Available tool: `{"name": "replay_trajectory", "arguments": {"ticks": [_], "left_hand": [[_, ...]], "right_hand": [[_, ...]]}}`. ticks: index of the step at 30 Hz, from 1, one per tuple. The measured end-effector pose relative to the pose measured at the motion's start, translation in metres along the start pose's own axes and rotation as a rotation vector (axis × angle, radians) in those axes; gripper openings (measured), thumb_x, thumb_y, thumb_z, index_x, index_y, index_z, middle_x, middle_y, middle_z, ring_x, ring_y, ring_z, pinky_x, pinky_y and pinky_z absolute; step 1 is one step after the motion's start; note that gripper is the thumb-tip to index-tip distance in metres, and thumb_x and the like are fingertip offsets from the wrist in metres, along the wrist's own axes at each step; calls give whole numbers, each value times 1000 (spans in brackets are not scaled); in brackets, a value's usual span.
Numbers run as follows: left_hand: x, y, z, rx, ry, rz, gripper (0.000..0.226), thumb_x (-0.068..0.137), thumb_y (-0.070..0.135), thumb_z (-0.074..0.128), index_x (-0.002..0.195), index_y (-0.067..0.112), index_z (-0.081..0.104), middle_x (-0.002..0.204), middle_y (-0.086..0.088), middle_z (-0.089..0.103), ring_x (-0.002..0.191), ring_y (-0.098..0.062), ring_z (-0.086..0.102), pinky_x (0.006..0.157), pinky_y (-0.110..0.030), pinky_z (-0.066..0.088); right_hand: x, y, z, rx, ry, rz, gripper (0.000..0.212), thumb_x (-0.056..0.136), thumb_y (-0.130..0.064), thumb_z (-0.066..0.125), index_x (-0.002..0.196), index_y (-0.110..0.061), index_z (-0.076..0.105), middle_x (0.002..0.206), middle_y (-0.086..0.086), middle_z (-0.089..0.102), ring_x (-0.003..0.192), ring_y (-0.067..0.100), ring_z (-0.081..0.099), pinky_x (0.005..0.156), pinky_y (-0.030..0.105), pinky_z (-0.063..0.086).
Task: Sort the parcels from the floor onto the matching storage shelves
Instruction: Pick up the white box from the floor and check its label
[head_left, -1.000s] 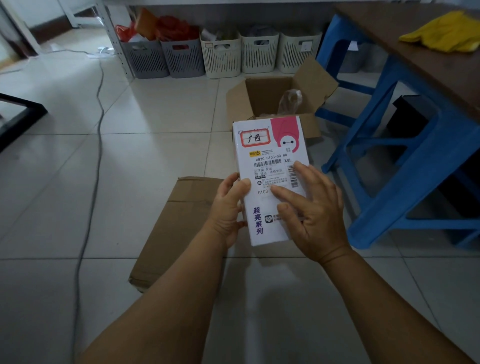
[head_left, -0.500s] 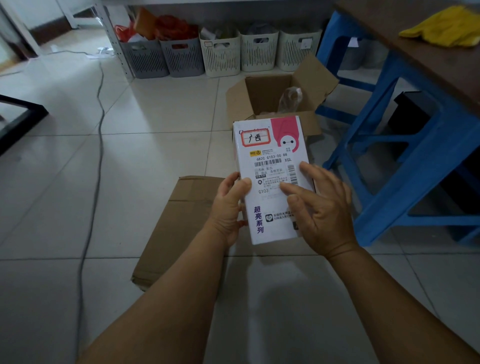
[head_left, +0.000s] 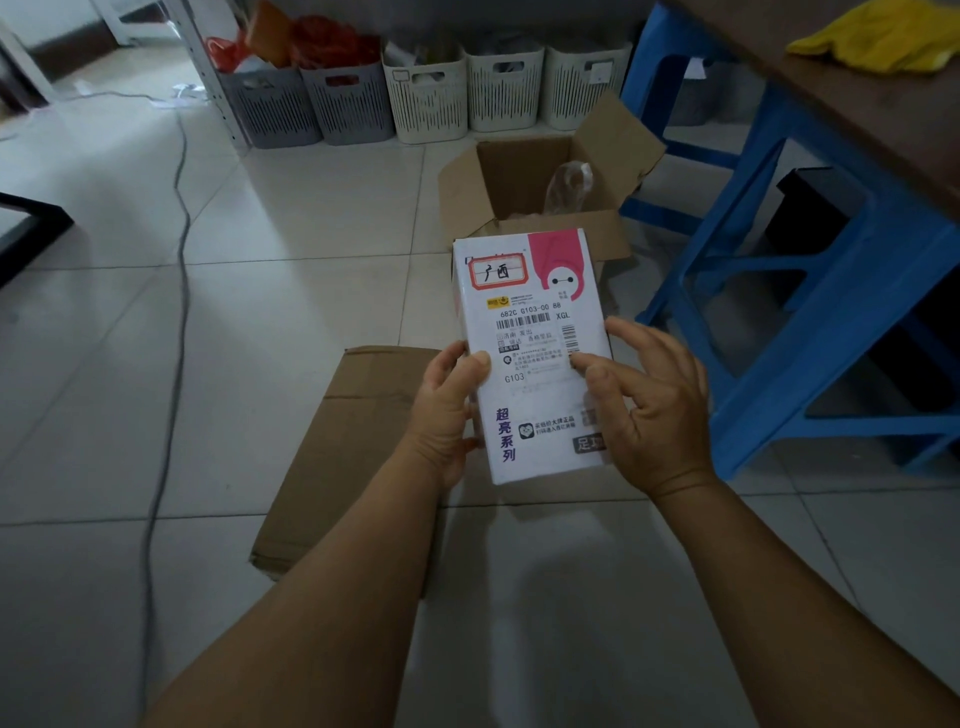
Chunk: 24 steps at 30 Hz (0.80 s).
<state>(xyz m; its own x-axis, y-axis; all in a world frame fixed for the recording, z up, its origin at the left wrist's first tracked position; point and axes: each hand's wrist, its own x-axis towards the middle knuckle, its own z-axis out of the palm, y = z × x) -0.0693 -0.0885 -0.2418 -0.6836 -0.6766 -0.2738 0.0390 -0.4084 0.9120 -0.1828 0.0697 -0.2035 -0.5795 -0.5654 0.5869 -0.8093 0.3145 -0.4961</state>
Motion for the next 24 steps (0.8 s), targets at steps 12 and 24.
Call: {"name": "replay_trajectory", "arguments": {"ticks": [12, 24], "left_hand": [[8, -10, -4, -10, -15, -51, 93, 68, 49, 78, 149, 17, 47, 137, -18, 68, 126, -47, 62, 102, -73, 44], [13, -11, -1, 15, -10, -87, 97, 65, 53, 83, 149, 19, 48, 137, -19, 68, 124, -50, 63, 100, -74, 45]], "right_hand": [[2, 2, 10, 232, 11, 271, 51, 92, -46, 39, 122, -15, 67, 139, 7, 54, 122, 20, 47, 98, 41, 42], [1, 2, 19, 456, -239, 443, 78, 77, -35, 75, 142, -29, 34, 131, -5, 56, 109, 7, 57, 84, 36, 56]]}}
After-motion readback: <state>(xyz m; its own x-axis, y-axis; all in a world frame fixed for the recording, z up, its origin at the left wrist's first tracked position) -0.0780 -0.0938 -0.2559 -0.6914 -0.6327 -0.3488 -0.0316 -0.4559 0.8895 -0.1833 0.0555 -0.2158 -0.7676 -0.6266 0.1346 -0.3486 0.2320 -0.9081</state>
